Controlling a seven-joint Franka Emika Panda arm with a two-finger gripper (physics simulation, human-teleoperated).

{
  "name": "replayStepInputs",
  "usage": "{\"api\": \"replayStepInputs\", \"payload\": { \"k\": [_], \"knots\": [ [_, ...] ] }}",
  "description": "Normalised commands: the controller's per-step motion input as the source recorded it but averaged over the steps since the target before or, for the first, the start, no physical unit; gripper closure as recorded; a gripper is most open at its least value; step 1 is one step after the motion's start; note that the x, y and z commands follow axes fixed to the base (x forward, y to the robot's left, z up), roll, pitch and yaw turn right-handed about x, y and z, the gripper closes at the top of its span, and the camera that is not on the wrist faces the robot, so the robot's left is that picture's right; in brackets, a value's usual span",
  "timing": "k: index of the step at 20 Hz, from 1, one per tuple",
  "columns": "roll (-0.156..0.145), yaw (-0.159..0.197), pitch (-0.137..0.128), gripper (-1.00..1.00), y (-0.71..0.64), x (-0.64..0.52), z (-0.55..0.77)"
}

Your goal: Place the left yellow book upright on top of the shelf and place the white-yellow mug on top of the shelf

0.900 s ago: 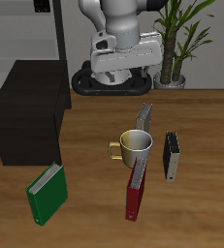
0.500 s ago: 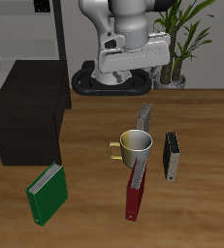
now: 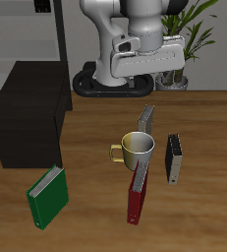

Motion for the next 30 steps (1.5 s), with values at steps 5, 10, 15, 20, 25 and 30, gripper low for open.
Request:
{"api": "replayStepInputs", "payload": {
  "k": [5,10,15,20,25,30],
  "knots": [
    [0.023,-0.012,0.008,-1.0,0.25,0.25,-0.01],
    [-0.003,-0.007,0.019,-1.0,0.22,0.34,-0.12],
    [-0.036,-0.01,-0.003,-1.0,0.14,0.2,-0.11],
    [-0.035,-0.025,0.018,-1.0,0.25,0.17,-0.14],
    [-0.078,-0.02,0.058,-1.0,0.22,0.23,-0.31],
    [-0.011,-0.014,0.042,-1.0,0.1,0.21,-0.3]
  ]
}}
